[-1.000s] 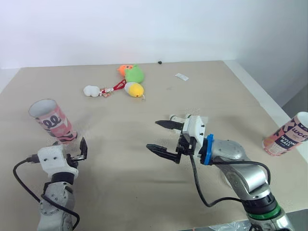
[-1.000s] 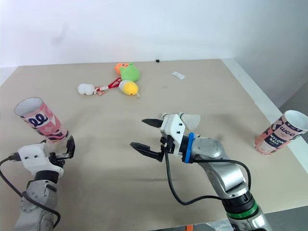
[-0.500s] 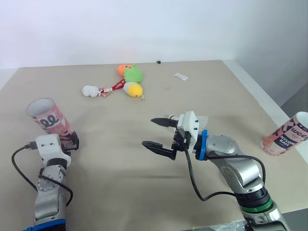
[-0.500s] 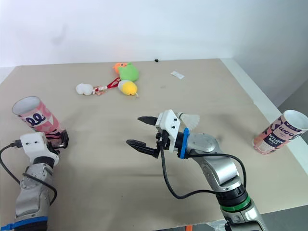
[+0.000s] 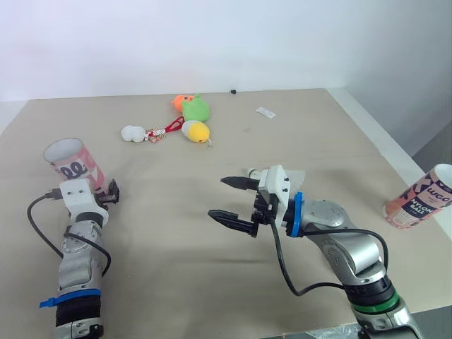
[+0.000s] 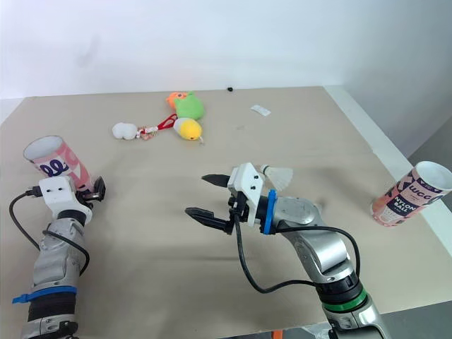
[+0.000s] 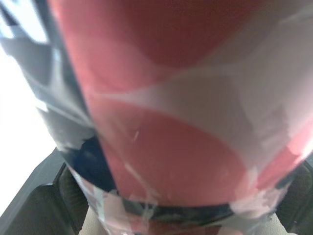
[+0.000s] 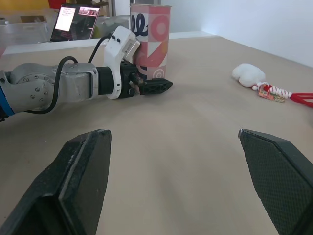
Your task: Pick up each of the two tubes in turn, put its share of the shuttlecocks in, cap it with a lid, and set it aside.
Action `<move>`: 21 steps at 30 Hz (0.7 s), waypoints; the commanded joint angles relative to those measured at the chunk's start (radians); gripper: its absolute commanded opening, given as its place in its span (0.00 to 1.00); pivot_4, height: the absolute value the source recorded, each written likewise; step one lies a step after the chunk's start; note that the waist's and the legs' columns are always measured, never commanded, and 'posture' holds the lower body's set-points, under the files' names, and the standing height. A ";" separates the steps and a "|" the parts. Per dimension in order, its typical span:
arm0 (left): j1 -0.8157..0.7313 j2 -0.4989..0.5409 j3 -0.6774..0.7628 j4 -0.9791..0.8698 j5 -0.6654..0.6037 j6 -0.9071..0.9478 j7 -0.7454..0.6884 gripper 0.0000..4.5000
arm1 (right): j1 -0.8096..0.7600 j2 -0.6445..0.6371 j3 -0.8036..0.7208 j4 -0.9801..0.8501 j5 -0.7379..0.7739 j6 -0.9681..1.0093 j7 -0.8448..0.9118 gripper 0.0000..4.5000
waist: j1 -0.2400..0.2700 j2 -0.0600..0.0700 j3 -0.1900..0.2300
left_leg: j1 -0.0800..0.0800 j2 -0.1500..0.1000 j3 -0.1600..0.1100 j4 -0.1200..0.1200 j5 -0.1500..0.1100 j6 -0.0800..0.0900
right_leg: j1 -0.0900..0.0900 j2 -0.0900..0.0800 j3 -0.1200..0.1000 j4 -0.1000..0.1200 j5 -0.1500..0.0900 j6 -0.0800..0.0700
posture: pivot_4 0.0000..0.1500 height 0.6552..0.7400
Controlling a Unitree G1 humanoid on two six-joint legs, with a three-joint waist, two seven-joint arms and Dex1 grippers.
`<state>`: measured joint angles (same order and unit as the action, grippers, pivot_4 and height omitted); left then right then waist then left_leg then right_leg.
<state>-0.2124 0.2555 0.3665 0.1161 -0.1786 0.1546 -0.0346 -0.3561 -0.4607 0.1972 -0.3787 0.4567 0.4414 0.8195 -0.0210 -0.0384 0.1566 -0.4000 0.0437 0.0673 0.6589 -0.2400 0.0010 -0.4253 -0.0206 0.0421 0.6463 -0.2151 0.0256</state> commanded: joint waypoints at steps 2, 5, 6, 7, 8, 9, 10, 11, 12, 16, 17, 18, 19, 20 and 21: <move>0.025 -0.005 0.010 0.000 0.001 -0.007 0.021 0.84 | 0.003 -0.001 -0.027 -0.049 0.014 0.003 -0.011 1.00 | 0.000 0.001 0.000 | 0.000 0.000 0.000 0.000 0.000 0.000 | 0.000 0.000 0.000 0.000 0.000 0.000 | 1.00 1.00; 0.029 -0.005 0.010 -0.011 -0.007 -0.002 0.019 0.76 | 0.007 0.000 -0.025 -0.053 0.006 0.002 -0.020 1.00 | -0.001 0.001 0.000 | 0.000 0.000 0.000 0.000 0.000 0.000 | 0.000 0.000 0.000 0.000 0.000 0.000 | 1.00 1.00; 0.032 -0.001 0.008 -0.017 -0.009 -0.002 0.014 0.76 | 0.014 0.003 -0.025 -0.055 0.000 -0.002 -0.031 1.00 | -0.001 0.001 0.000 | 0.000 0.000 0.000 0.000 0.000 0.000 | 0.000 0.000 0.000 0.000 0.000 0.000 | 1.00 1.00; 0.035 0.002 0.007 -0.021 -0.009 -0.002 0.010 0.76 | 0.020 0.004 -0.025 -0.057 -0.004 -0.004 -0.039 1.00 | -0.001 0.001 0.000 | 0.000 0.000 0.001 0.000 0.000 0.000 | 0.000 0.000 0.000 0.000 0.000 0.000 | 1.00 1.00; 0.040 0.011 0.007 -0.033 -0.008 -0.008 0.001 0.76 | 0.035 0.012 -0.032 -0.066 -0.010 -0.005 -0.064 1.00 | -0.001 0.001 0.000 | 0.000 0.000 0.001 0.000 0.000 0.000 | 0.000 0.000 0.001 0.000 0.000 0.000 | 1.00 1.00; 0.043 0.017 0.007 -0.041 -0.007 -0.011 -0.005 0.76 | 0.047 0.017 -0.037 -0.074 -0.013 -0.006 -0.081 1.00 | -0.001 0.001 0.000 | 0.000 0.000 0.000 0.000 0.000 0.000 | 0.000 0.000 0.001 0.000 0.000 0.000 | 1.00 1.00; 0.047 0.032 0.006 -0.056 -0.006 -0.015 -0.022 0.76 | 0.074 0.021 -0.042 -0.091 -0.038 -0.023 -0.112 1.00 | -0.001 0.001 0.000 | 0.000 0.000 0.001 0.000 0.000 0.000 | 0.000 0.000 0.001 0.000 0.000 0.000 | 1.00 1.00; 0.051 0.043 0.006 -0.066 -0.005 -0.017 -0.033 0.76 | 0.093 0.023 -0.044 -0.106 -0.057 -0.035 -0.134 1.00 | -0.001 0.000 0.000 | 0.000 0.000 0.001 0.000 0.000 0.000 | 0.000 0.000 0.001 0.000 0.000 0.000 | 1.00 1.00; 0.054 0.062 0.005 -0.083 -0.010 -0.019 -0.060 0.76 | 0.121 0.039 -0.058 -0.119 -0.080 -0.047 -0.181 1.00 | -0.001 0.000 0.000 | 0.000 0.000 0.000 -0.001 0.000 0.000 | 0.000 0.000 0.001 0.000 0.000 0.000 | 1.00 1.00; 0.037 0.293 -0.078 -0.169 -0.096 0.010 -0.445 0.76 | 0.281 0.091 -0.126 -0.183 -0.225 -0.102 -0.393 1.00 | 0.001 -0.004 -0.002 | -0.006 0.001 0.000 -0.001 0.001 -0.003 | -0.008 0.001 -0.001 0.002 -0.001 -0.002 | 1.00 1.00; 0.031 0.353 -0.098 -0.176 -0.119 0.032 -0.536 0.76 | 0.303 0.099 -0.134 -0.192 -0.249 -0.104 -0.423 1.00 | 0.002 -0.004 -0.002 | -0.008 0.001 0.000 -0.001 0.002 -0.005 | -0.010 0.000 -0.002 0.002 -0.001 -0.002 | 1.00 1.00; 0.027 0.393 -0.109 -0.176 -0.136 0.046 -0.591 0.76 | 0.315 0.106 -0.137 -0.197 -0.266 -0.105 -0.445 1.00 | 0.002 -0.004 -0.002 | -0.009 0.001 0.000 -0.002 0.003 -0.007 | -0.011 -0.001 -0.002 0.003 -0.001 -0.002 | 1.00 1.00; 0.020 0.426 -0.118 -0.171 -0.148 0.064 -0.629 0.76 | 0.323 0.112 -0.140 -0.199 -0.276 -0.101 -0.461 1.00 | 0.000 -0.002 -0.002 | -0.008 0.000 0.002 -0.002 0.003 -0.007 | -0.011 -0.002 -0.002 0.002 -0.001 -0.002 | 1.00 1.00; -0.010 0.495 -0.145 -0.133 -0.120 0.049 -0.698 0.76 | 0.324 0.126 -0.142 -0.189 -0.288 -0.079 -0.490 1.00 | 0.000 -0.002 -0.002 | -0.007 0.001 0.005 -0.002 0.003 -0.007 | -0.011 -0.003 -0.001 0.002 -0.002 -0.002 | 1.00 1.00; -0.043 0.555 -0.172 -0.093 -0.090 0.034 -0.759 0.76 | 0.322 0.134 -0.133 -0.179 -0.301 -0.057 -0.507 1.00 | -0.001 -0.003 -0.002 | -0.007 0.001 0.007 -0.002 0.003 -0.007 | -0.011 -0.003 0.000 0.002 -0.002 -0.003 | 1.00 1.00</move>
<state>-0.2219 0.7452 0.2193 -0.0072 -0.2946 0.2019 -0.6950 -0.0241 -0.3346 0.0737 -0.5195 0.1780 0.3738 0.3502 -0.0219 -0.0411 0.1545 -0.4059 0.0452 0.0759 0.6571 -0.2371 -0.0054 -0.4368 -0.0227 0.0425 0.6482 -0.2183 0.0226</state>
